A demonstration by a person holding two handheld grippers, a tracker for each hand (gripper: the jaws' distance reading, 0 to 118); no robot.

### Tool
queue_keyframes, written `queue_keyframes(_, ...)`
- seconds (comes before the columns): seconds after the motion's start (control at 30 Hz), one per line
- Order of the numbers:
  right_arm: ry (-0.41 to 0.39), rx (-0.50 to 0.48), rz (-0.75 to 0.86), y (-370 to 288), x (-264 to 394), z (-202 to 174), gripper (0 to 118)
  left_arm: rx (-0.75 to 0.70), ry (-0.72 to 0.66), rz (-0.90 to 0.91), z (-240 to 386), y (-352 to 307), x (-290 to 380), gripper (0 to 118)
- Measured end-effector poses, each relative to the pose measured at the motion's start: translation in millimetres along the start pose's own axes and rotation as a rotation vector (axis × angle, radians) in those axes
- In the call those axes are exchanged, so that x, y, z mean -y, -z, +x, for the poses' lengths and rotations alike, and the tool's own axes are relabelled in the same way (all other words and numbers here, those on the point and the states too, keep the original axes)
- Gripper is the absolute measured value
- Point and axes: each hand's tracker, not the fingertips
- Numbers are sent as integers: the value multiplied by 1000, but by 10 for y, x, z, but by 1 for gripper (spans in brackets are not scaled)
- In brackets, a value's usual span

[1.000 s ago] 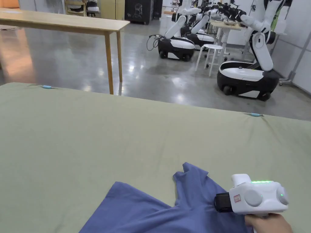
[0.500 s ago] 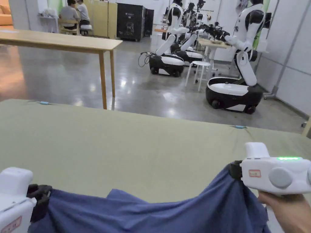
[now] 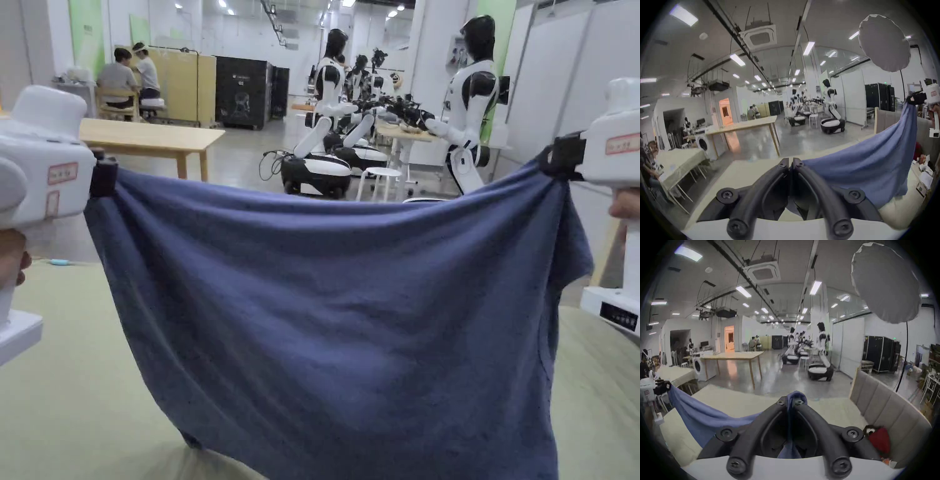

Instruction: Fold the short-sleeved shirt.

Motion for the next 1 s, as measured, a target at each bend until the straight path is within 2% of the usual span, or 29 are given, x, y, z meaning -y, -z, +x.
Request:
queue_keyframes(0.17, -10, 37, 115, 45, -582, 36, 5, -68, -30, 114, -17, 177, -670, 0)
queue_keyframes(0.23, -10, 43, 148, 44, -764, 22, 5, -68, -72, 120, -72, 221, -924, 0)
queue_keyframes(0.37, -26, 54, 163, 137, -887, -35, 5, -111, -58, 113, -267, 542, -1102, 0)
queue_keyframes(0.53, -13, 47, 143, 406, -621, -86, 5, -123, -53, 70, -241, 813, -817, 0)
queue_keyframes(0.67, -7, 67, 74, 713, -155, -73, 5, -100, -93, -12, -157, 1071, -295, 0)
queue_keyframes(0.8, 33, 78, 36, 903, 231, 0, 5, -94, -129, -64, -86, 1256, 145, 0)
queue_keyframes(0.87, 49, 74, 22, 920, 327, 32, 5, -91, -133, -73, -52, 1276, 275, 0)
queue_keyframes(1.0, 23, 84, 15, 767, 423, 43, 5, -81, -126, -79, 93, 1012, 336, 0)
